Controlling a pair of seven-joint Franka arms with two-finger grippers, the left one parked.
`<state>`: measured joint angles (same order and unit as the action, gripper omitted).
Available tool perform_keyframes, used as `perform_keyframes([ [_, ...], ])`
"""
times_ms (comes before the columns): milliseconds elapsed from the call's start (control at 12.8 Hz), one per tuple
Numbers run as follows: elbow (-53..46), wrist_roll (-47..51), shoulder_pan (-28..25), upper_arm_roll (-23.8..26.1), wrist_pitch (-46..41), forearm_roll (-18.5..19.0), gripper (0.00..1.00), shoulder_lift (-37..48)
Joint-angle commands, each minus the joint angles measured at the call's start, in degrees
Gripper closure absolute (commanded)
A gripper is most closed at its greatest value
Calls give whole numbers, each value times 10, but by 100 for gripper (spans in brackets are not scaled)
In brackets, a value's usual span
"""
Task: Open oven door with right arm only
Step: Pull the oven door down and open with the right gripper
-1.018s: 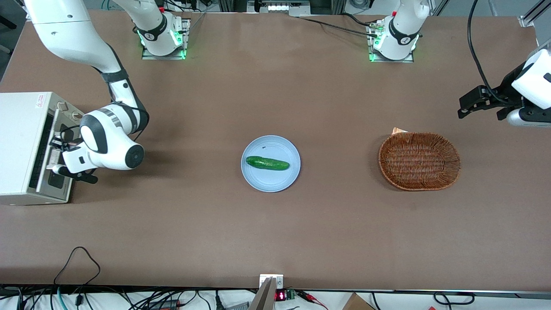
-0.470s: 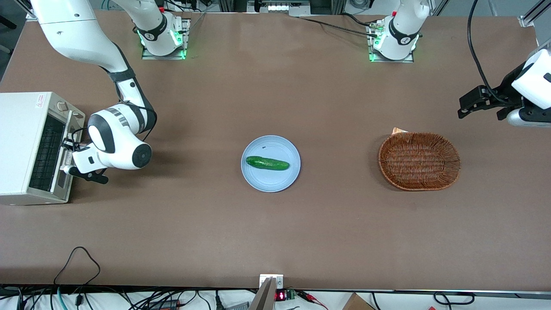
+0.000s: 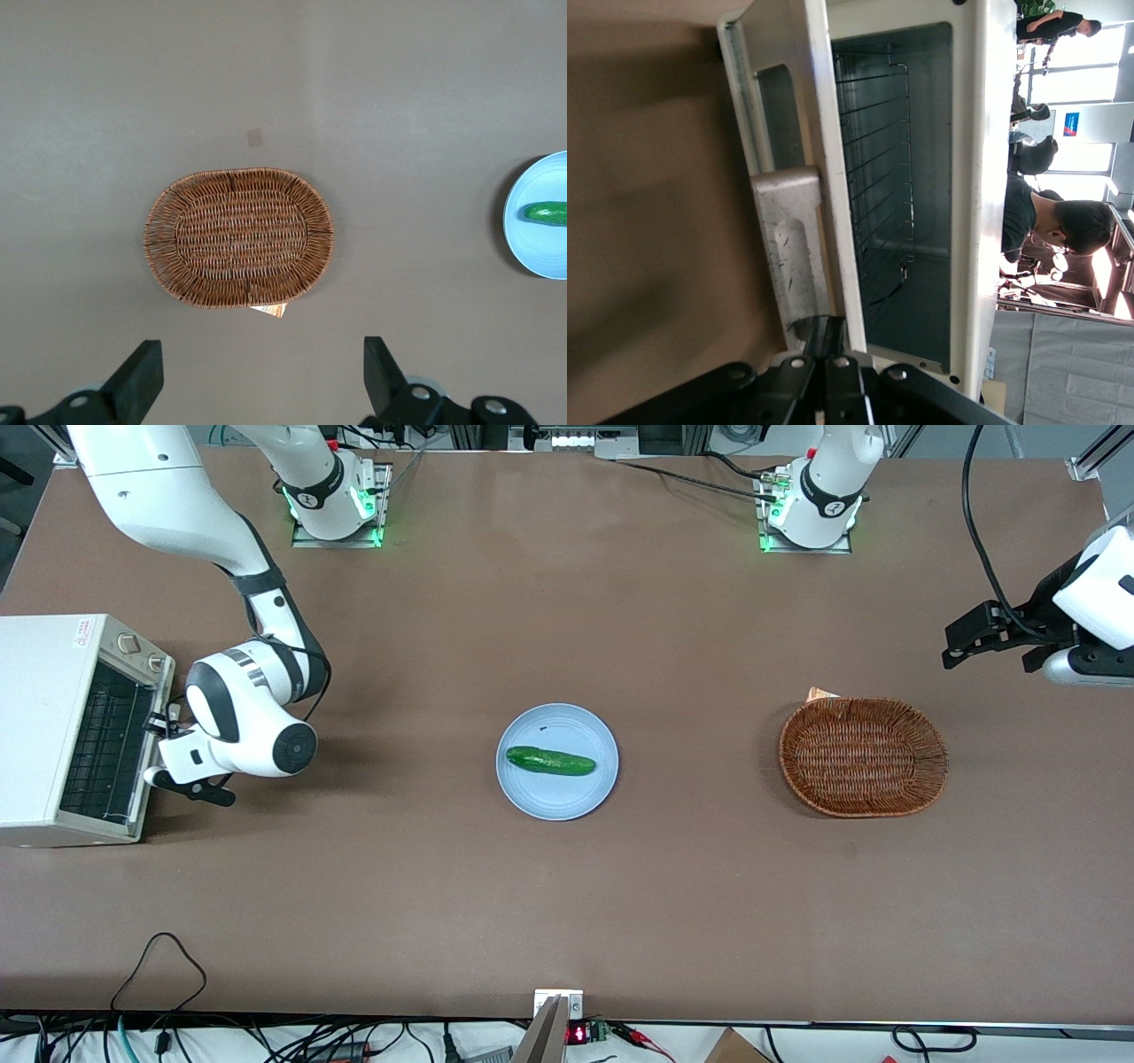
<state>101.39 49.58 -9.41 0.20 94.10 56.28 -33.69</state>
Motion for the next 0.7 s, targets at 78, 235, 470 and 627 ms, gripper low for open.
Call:
perform_keyframes([
  [78,-14,11,-6,-5,13,-7,99,-43],
  [235,-18,20,-8,-4,13,-7,99,-59],
  [470,-25,24,-13,-1,17,-7,99,-78],
  [627,-26,29,-17,2,17,-7,99,-84],
])
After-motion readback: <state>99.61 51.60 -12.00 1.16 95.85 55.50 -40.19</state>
